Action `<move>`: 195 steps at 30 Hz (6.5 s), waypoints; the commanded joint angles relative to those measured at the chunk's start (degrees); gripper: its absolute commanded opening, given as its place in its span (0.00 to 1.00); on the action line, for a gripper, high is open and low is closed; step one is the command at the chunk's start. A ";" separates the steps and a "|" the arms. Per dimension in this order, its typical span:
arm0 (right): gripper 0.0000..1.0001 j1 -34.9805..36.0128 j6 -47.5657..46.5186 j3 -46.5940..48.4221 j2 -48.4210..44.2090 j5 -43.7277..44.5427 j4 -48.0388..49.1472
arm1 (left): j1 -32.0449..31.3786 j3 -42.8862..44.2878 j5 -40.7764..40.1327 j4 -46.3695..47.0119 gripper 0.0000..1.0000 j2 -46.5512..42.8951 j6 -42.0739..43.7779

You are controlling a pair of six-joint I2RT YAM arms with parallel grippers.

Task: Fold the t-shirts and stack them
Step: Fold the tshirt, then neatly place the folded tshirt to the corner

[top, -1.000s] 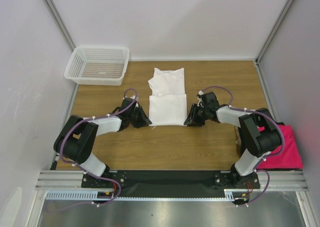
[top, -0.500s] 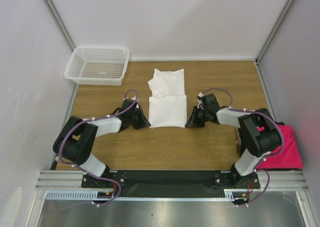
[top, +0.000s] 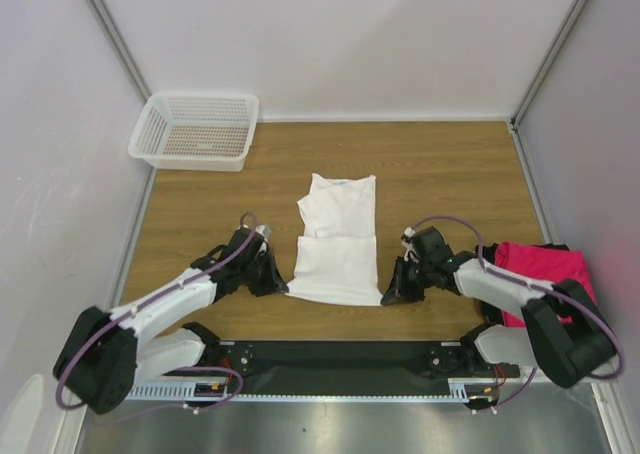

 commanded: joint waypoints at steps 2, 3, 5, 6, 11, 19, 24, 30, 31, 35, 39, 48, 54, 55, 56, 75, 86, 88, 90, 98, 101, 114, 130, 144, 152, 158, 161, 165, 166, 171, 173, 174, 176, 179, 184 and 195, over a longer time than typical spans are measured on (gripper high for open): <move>0.00 1.61 5.31 -0.77 -11.34 2.97 -10.26 | -1.43 1.95 -1.36 -16.64 0.00 -9.11 -2.08; 0.00 1.96 7.67 -0.34 -13.01 3.15 -11.31 | -1.86 3.10 -1.53 -20.75 0.00 -10.51 -2.08; 0.00 2.06 9.18 0.72 -17.31 3.67 -12.20 | -1.96 6.78 -1.62 -23.50 0.00 -13.51 -1.82; 0.00 2.05 9.54 1.51 -18.20 4.63 -13.68 | -1.87 8.11 -2.14 -25.34 0.00 -14.21 -1.91; 0.00 1.00 5.86 11.08 -14.72 7.45 -17.39 | -1.78 17.24 -6.79 -27.91 0.00 -9.94 -0.07; 0.00 -5.94 -3.46 25.23 -2.05 7.11 -15.20 | 2.69 32.72 -10.24 -24.92 0.00 3.26 6.53; 0.00 -9.19 -7.94 33.22 6.91 5.00 -12.91 | 6.12 38.62 -8.57 -21.67 0.00 10.54 9.07; 0.00 -11.30 -11.46 40.88 14.65 3.77 -12.47 | 7.45 43.72 -7.16 -19.74 0.00 15.83 11.45; 0.00 -11.65 -11.55 41.24 15.27 3.59 -12.29 | 7.71 44.50 -6.90 -19.39 0.00 17.23 11.71; 0.00 -13.24 -12.08 42.99 18.25 2.27 -10.98 | 9.12 46.53 -6.45 -18.07 0.00 20.84 12.15; 0.00 -13.68 -13.83 46.16 19.93 1.13 -11.06 | 9.47 48.73 -6.45 -17.01 0.00 22.87 11.72; 0.00 -15.26 -15.59 51.87 22.48 -2.47 -7.46 | 9.91 52.24 -7.25 -16.31 0.00 24.28 11.19; 0.00 -15.87 -16.91 55.65 23.71 -3.27 -7.37 | 10.17 53.13 -7.51 -16.04 0.00 24.36 11.10; 0.00 -16.05 -17.00 56.00 24.84 -3.79 -7.54 | 10.35 53.13 -7.51 -16.22 0.00 24.80 10.75; 0.00 -16.14 -17.09 56.36 25.46 -3.97 -7.55 | 10.52 53.21 -7.60 -16.13 0.00 25.15 10.49; 0.00 -16.23 -18.50 66.64 41.63 -5.90 -2.45 | 15.18 56.90 -4.70 -10.16 0.01 36.30 7.59; 0.06 -16.40 -16.65 78.32 54.99 -3.44 -0.96 | 17.47 62.09 -2.68 -3.83 0.00 48.44 6.62; 0.06 -16.49 -16.56 81.12 56.66 -3.44 -0.78 | 17.56 64.19 -2.41 -2.07 0.00 50.11 6.18; 0.06 -16.75 -16.30 82.72 58.95 -3.79 -0.60 | 17.64 66.12 -2.85 -1.11 0.00 52.57 6.00; 0.25 -17.19 -15.59 87.64 63.35 -5.90 0.54 | 18.52 70.79 -3.02 -1.62 0.05 58.37 6.62; 0.54 -17.46 -15.94 89.14 63.44 -6.69 -1.13 | 18.70 71.93 -4.08 -2.07 0.43 57.68 8.10; 0.69 -17.20 -12.09 88.10 53.86 -8.80 0.09 | 16.68 65.64 5.23 9.25 0.79 42.13 9.00; 0.70 -14.38 5.76 73.58 58.25 -13.29 24.53 | 14.13 44.16 9.02 46.80 0.78 48.09 -13.77; 0.70 -15.17 6.73 79.30 65.98 -9.86 28.74 | 16.06 51.80 6.82 47.07 0.78 59.51 -11.93; 0.70 -15.44 9.37 83.60 70.38 -8.80 32.97 | 17.82 56.54 6.11 47.24 0.78 63.91 -12.37; 0.70 -15.52 8.32 86.24 71.35 -9.33 31.13 | 17.91 59.97 6.82 44.26 0.78 64.97 -9.39; 0.72 -15.52 5.68 88.78 69.33 -8.37 26.75 | 17.73 65.23 6.46 37.59 0.78 63.92 -3.86; 0.75 -15.52 -1.16 97.21 66.34 -7.14 13.76 | 17.21 72.10 5.15 27.22 0.79 59.37 4.76; 0.76 -15.61 -3.09 98.53 65.38 -5.22 8.24 | 17.12 73.07 4.10 23.55 0.80 58.30 7.38; 0.93 -15.96 -11.19 96.10 56.52 1.38 -2.88 | 16.33 72.03 -1.34 12.56 0.84 49.16 11.71; 0.98 -15.96 -13.99 91.71 53.43 2.79 -4.90 | 15.54 69.84 -5.90 8.94 0.85 45.22 13.12; 0.99 -15.96 -14.53 87.34 50.98 4.54 -5.26 | 15.19 68.87 -7.32 5.79 0.85 44.06 13.30; 0.99 -16.05 -15.06 83.89 49.03 5.43 -6.58 | 14.40 65.98 -10.57 2.87 0.86 41.52 12.69; 0.99 -15.79 -15.51 77.03 46.66 4.30 -6.06 | 13.43 60.10 -11.02 1.53 0.85 38.79 10.93; 0.99 -14.82 -16.38 68.24 45.07 0.78 -0.79 | 11.93 52.78 -11.20 3.20 0.84 36.85 8.03; 0.95 -13.94 -15.07 70.07 52.62 -2.65 1.95 | 10.79 43.37 -14.01 6.72 0.84 34.91 7.50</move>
